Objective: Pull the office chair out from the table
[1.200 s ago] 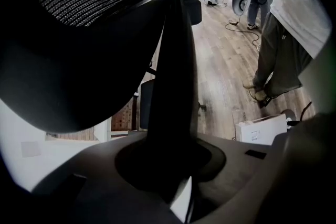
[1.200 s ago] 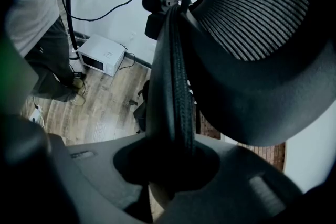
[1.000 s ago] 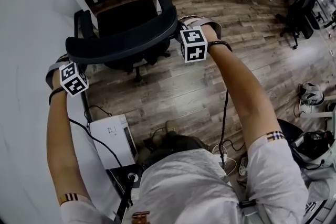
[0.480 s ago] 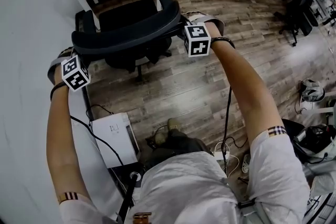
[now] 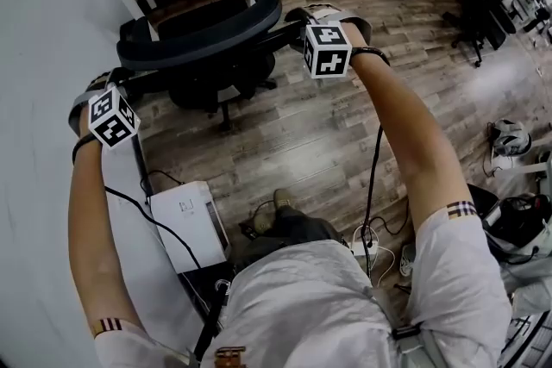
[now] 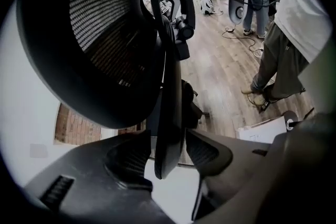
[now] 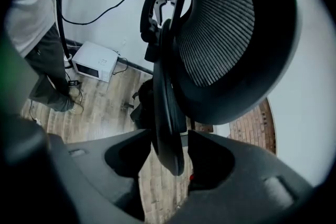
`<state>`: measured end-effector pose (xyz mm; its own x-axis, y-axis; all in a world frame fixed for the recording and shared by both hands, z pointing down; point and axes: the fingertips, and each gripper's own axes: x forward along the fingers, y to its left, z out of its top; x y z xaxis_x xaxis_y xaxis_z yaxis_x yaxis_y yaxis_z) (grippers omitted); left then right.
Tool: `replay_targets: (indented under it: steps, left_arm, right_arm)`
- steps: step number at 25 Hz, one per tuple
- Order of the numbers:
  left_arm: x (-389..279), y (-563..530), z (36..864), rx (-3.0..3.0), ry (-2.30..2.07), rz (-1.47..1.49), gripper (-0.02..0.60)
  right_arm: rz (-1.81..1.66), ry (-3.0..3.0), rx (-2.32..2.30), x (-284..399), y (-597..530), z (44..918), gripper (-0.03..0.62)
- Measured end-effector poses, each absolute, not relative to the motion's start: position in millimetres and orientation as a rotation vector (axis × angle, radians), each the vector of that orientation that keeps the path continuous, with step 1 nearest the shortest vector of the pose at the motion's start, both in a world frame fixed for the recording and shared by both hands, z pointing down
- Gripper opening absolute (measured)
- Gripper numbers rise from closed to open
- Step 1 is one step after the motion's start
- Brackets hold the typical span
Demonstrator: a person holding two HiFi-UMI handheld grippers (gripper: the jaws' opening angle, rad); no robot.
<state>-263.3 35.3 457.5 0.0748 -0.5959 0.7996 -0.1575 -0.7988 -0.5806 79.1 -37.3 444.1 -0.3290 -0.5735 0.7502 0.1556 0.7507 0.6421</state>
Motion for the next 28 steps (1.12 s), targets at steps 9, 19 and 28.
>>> replay_targets:
  steps: [9,19,28]
  left_arm:
    - [-237,77,420,-2.139,0.884,-1.551,0.206]
    - [-154,133,356,-2.424,1.167,-0.918,0.206]
    - [-60,186,289,-2.697,1.336,-0.103,0.190]
  right_arm:
    - [-0.734,-1.833,0.444,82,7,410,0.209]
    - [-0.565,-2.269,0.661,68,72,362,0.192]
    - [-0.454,-2.595,0.723,72,135,334,0.147]
